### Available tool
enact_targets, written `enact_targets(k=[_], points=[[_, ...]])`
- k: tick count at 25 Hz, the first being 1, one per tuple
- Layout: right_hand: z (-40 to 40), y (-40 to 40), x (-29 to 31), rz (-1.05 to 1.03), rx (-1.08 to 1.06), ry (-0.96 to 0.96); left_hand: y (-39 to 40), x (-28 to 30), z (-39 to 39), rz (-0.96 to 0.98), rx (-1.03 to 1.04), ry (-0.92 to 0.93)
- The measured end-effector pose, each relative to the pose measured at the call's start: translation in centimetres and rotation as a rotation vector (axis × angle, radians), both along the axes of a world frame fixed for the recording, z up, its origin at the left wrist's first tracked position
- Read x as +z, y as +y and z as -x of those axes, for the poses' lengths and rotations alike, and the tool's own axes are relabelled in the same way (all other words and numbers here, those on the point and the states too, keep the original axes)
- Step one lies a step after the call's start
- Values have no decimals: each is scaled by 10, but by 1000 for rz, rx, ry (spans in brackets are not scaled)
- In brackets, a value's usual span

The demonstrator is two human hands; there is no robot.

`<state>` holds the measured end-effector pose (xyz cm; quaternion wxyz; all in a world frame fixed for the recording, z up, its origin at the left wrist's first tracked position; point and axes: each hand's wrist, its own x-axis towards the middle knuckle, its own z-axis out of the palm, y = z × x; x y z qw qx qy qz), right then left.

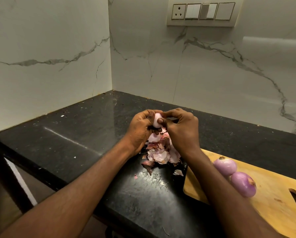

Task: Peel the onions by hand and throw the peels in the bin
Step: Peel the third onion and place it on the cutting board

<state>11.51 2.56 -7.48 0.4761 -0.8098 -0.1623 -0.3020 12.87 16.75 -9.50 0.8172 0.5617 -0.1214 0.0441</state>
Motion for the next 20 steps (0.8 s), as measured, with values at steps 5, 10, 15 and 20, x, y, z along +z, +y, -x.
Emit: enact_targets(k=[5,10,15,20], points=[[0,-4,0,45,-29,-68,1,0,-1,-41,32,-10],[3,0,1,31,34,-69,-1,3,2,-61,10,-20],[4,0,1,86,15,-103,-4,5,7,-157,50,-10],[4,4,-1,238,42,-140,-6,5,8,-180,113,4]])
